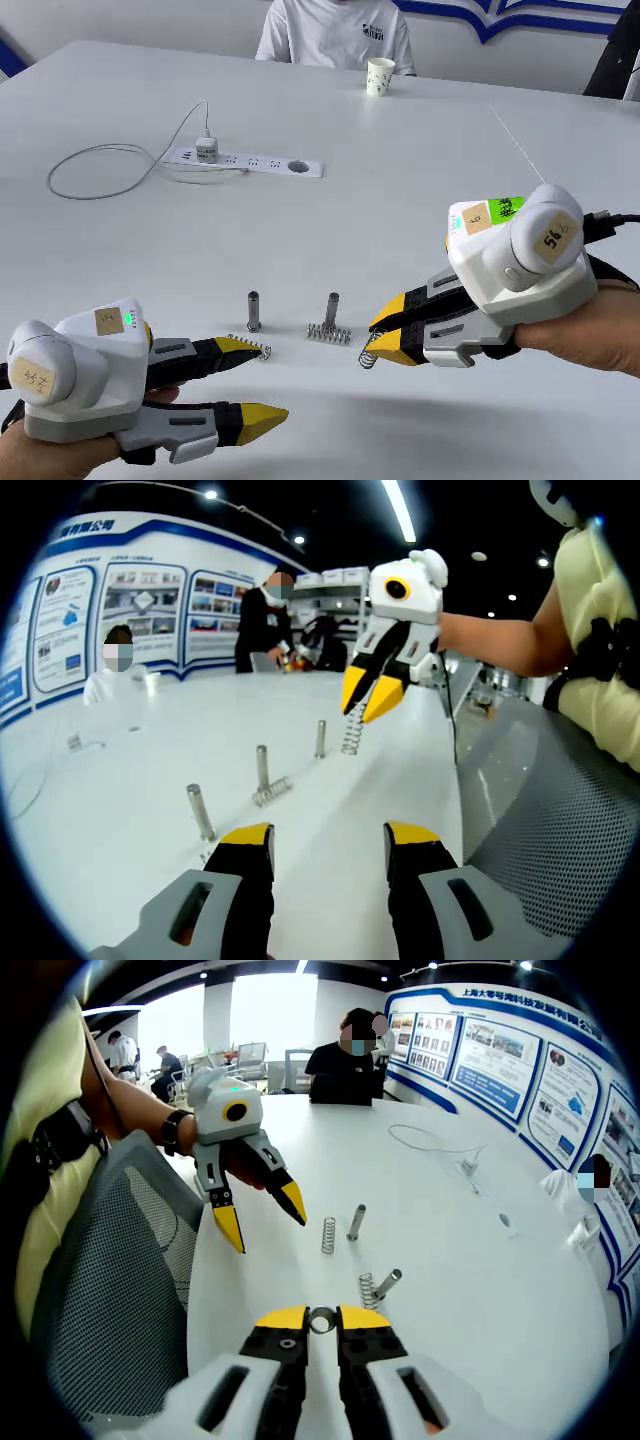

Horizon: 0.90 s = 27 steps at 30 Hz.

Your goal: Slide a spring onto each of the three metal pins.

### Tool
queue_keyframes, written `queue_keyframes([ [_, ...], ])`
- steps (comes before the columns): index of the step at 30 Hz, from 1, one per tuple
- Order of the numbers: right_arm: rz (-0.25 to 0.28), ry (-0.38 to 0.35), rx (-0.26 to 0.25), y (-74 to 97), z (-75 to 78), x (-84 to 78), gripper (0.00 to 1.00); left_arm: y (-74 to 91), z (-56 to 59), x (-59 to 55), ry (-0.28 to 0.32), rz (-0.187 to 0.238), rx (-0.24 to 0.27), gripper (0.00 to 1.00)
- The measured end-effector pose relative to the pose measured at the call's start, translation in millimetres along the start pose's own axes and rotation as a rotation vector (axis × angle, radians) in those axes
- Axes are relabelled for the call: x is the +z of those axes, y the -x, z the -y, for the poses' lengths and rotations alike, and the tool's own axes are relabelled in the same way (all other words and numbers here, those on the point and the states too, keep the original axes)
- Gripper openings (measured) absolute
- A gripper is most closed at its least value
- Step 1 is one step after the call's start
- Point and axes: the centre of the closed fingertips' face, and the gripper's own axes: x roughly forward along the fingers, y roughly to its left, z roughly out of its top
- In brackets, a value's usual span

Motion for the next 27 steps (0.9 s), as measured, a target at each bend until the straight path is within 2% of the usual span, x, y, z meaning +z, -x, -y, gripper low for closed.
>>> queue_keyframes([
  [8,-0.011,-0.012,-0.022,6.5,9.1,-7.1,0.12,6.2,-4.7,-2.0,0.01,-0.001,0.024,0.46],
  [27,-0.038,-0.034,-0.097,30.1,40.9,-22.3,0.12,12.4,-2.8,-4.1,0.028,-0.002,0.058,0.47],
])
